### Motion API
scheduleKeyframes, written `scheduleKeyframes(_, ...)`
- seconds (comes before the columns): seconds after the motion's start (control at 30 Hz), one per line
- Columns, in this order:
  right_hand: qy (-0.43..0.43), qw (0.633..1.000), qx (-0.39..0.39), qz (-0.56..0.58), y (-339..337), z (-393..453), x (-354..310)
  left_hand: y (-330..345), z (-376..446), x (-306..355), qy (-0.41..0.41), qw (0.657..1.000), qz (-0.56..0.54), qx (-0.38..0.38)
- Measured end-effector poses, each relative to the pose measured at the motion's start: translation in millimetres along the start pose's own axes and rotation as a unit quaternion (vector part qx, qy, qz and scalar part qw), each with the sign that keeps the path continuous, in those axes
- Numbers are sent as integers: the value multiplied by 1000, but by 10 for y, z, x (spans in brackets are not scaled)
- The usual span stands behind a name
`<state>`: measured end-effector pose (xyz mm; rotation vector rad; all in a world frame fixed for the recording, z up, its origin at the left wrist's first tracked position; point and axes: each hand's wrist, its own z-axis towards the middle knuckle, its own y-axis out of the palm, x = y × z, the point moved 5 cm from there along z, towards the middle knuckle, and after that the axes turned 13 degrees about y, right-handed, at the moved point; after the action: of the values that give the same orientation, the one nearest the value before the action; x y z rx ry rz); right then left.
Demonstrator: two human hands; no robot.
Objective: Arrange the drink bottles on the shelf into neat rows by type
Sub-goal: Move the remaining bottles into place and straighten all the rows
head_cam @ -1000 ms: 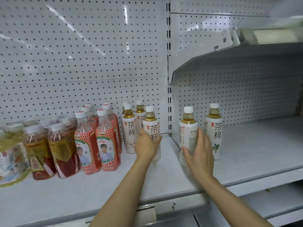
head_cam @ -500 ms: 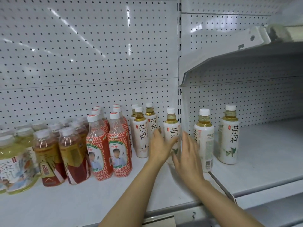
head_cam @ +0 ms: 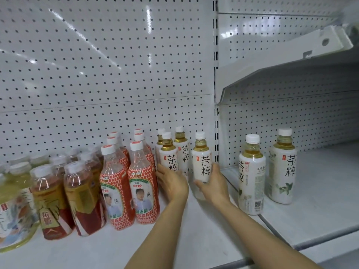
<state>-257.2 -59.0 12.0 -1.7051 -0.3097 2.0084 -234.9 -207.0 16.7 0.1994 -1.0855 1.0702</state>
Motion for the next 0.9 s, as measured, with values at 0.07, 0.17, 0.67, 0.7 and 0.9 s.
scheduleKeyframes(0.07, 2, 1000, -10, 20, 80, 17, -83, -12, -3, 9, 3, 1000, 5, 0)
scheduleKeyframes(0.17, 21, 998, -36, 55, 179, 50, -198, -38, -24, 31, 6, 1000, 6, -12)
scheduleKeyframes(0.67, 0, 999, -37, 6, 344, 149, -173, -77, -73, -4, 14, 998, 21, -49)
scheduleKeyframes(0.7, -17, 1000, -17, -18, 312, 113, -169, -99, -108, 27, 29, 998, 29, -49)
scheduleKeyframes(0.9, -167, 979, 51, -104, 39, -267, -168, -308, -466, 405, 146, 989, 30, -6)
